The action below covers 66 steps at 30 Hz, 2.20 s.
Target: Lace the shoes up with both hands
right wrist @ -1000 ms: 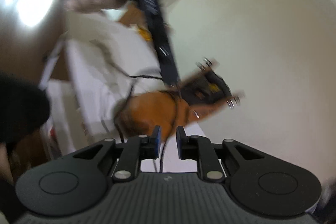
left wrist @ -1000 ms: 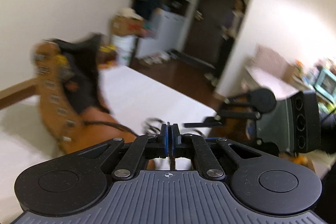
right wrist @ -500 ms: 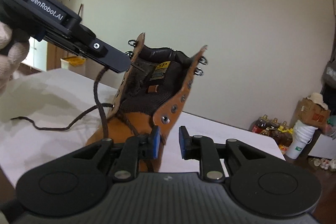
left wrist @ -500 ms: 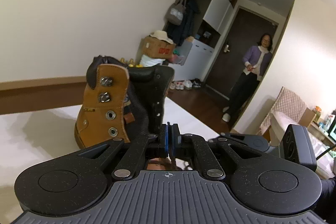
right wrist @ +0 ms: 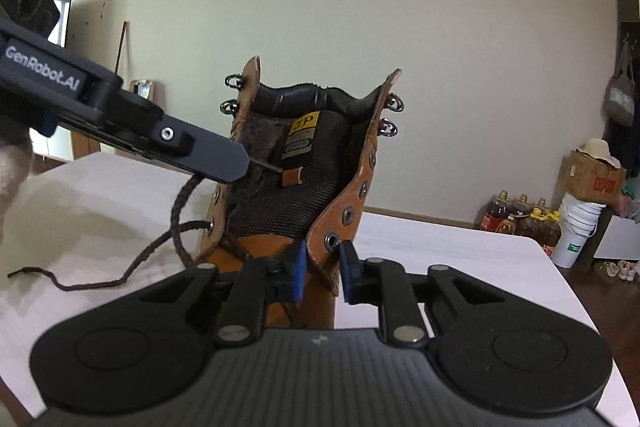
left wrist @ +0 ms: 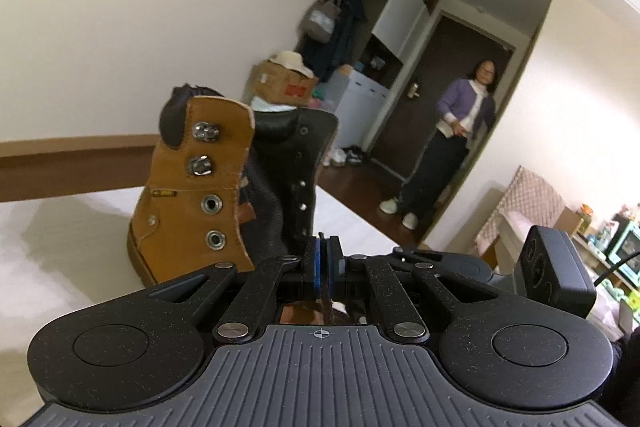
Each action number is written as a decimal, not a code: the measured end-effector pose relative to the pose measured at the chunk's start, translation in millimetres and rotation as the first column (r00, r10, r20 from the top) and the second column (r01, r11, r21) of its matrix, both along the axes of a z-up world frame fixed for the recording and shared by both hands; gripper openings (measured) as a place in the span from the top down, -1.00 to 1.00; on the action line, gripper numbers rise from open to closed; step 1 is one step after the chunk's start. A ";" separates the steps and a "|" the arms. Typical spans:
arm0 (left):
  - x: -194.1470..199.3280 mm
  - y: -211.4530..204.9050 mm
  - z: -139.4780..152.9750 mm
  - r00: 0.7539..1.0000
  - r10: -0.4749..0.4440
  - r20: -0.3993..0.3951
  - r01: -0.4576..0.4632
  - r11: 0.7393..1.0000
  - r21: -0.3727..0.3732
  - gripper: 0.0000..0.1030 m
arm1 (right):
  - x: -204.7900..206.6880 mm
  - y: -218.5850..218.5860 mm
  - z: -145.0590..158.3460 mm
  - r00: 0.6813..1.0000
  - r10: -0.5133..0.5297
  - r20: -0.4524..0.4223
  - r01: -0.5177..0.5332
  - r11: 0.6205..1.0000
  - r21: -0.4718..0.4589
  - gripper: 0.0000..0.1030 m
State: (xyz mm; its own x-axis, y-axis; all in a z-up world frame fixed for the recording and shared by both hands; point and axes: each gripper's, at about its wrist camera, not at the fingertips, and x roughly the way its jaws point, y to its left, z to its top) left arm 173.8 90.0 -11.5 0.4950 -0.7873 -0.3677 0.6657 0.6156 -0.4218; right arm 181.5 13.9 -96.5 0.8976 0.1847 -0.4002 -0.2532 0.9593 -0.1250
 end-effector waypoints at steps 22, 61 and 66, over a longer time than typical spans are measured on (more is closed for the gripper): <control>37.5 -35.5 -20.7 0.992 -0.091 -0.086 0.099 0.991 0.092 0.94 | 8.3 -80.4 -13.9 0.992 0.110 -0.054 -0.068 0.859 0.507 0.92; 44.1 -60.4 0.3 0.991 -0.122 -0.049 0.131 0.950 0.283 0.93 | 18.3 -108.0 1.5 0.928 0.372 0.028 -0.371 0.913 0.171 0.62; 44.5 -62.8 0.6 0.991 -0.121 -0.052 0.131 0.949 0.288 0.93 | 36.9 -108.6 9.7 0.829 0.559 -0.001 -0.559 0.829 0.008 0.63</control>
State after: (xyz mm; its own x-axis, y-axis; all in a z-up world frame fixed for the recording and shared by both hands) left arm 218.3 27.3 -11.0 0.3826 -0.6993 -0.6038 0.7345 0.6267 -0.2604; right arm 218.4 -94.7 -86.8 0.6387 0.6574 -0.3999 -0.7470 0.6544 -0.1174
